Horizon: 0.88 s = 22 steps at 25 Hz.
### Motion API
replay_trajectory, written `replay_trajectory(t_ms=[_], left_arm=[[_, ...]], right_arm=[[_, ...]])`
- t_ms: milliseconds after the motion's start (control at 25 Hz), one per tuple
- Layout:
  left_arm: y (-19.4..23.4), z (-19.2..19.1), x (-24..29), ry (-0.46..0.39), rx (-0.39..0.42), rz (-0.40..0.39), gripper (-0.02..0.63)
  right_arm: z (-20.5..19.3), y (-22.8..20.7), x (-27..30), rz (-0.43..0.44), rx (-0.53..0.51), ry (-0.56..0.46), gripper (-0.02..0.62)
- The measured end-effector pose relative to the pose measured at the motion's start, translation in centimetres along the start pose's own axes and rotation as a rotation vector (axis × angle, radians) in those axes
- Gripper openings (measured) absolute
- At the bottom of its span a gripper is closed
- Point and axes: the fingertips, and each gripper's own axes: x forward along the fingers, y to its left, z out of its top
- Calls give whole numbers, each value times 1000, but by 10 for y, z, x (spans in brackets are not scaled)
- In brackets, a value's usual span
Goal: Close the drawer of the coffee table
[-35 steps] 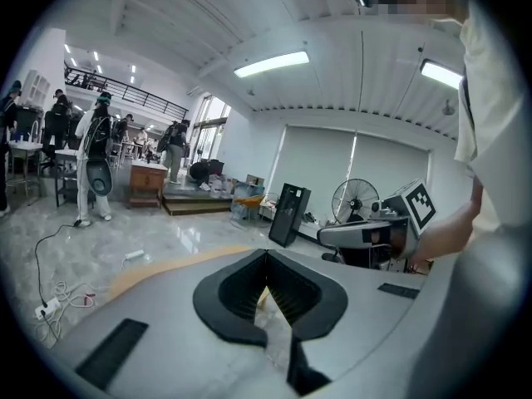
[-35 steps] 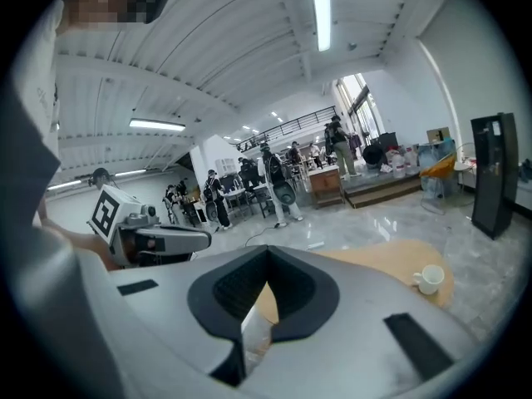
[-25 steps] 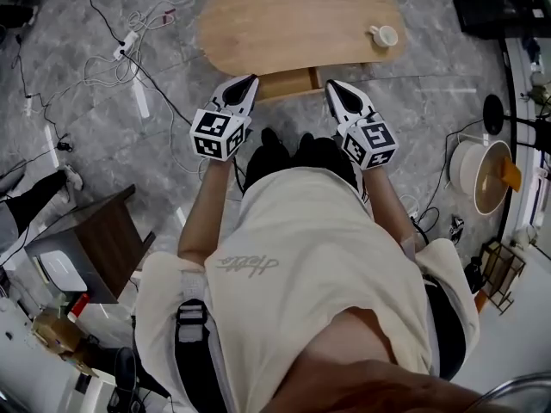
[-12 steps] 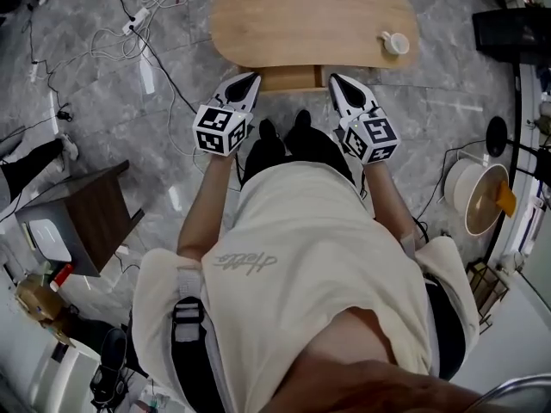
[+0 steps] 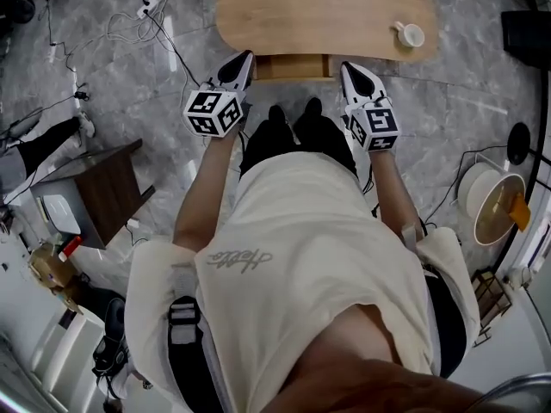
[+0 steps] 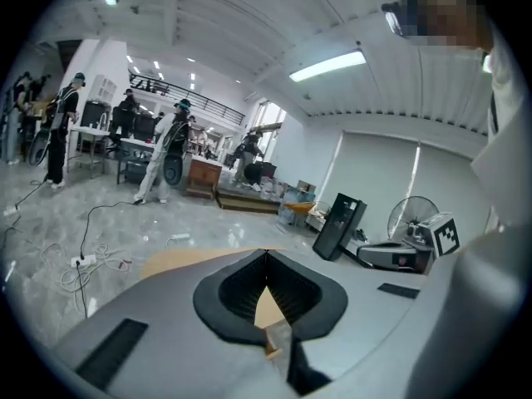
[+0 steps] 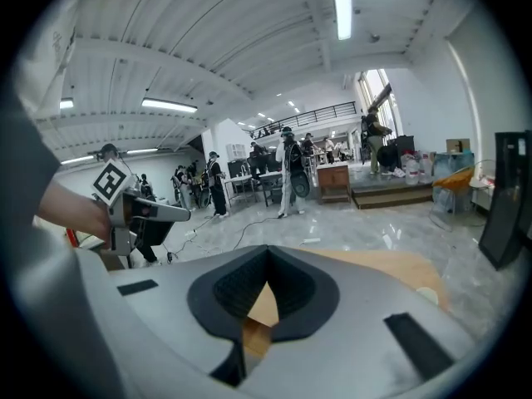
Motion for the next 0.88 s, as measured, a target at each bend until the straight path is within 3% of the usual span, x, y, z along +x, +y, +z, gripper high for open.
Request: replay_trajectory(t_ms=[160,320,560,680,880], left_arm=[[3,-16,20,30,-19,58,6],[15,-54,38,101,-44,74,6],[47,-166,71,296,-73,78,6],[71,-224,79,378,-126,101,6],[110,-303,103,462,-207,136,6]], right_arm=[[-22,-27,9,5,47,30,-5],[-70,-34,27,18,119,129,-5],[-189,-56,49,-37,169,355,-5],[-254,-60,56,-60,236,498,-5],[-327,-72,79,-78,280,607,-5]])
